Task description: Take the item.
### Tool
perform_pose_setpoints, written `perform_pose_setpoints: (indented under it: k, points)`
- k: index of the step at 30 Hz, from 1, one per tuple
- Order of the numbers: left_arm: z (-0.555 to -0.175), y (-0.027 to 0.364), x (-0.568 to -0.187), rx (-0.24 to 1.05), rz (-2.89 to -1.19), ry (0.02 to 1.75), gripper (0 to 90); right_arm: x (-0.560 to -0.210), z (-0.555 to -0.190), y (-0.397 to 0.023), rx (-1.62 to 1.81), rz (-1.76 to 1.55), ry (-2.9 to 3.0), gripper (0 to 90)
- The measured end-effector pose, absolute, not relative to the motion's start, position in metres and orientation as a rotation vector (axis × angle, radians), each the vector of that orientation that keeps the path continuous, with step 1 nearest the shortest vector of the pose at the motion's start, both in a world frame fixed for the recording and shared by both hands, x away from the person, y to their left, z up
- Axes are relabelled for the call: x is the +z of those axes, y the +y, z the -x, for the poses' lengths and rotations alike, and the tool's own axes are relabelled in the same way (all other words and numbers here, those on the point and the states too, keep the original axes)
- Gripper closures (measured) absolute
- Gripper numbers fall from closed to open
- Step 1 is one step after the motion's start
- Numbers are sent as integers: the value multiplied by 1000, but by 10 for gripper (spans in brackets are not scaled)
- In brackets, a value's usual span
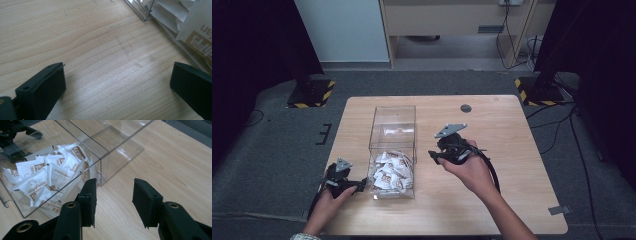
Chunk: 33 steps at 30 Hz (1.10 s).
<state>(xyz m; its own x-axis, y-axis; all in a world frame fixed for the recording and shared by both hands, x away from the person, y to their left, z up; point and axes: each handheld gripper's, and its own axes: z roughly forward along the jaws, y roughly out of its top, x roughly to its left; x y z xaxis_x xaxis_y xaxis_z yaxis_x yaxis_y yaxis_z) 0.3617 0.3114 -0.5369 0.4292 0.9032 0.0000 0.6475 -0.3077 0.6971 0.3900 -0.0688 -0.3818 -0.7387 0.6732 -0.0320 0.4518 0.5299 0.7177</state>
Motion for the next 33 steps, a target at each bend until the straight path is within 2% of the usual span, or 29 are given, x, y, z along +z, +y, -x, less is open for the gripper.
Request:
perform_pose_setpoints:
  k: [33]
  points:
    - [-362,311,-537,527,-2060,1302,0,-380,-391,-39,1079,-864,2505,614]
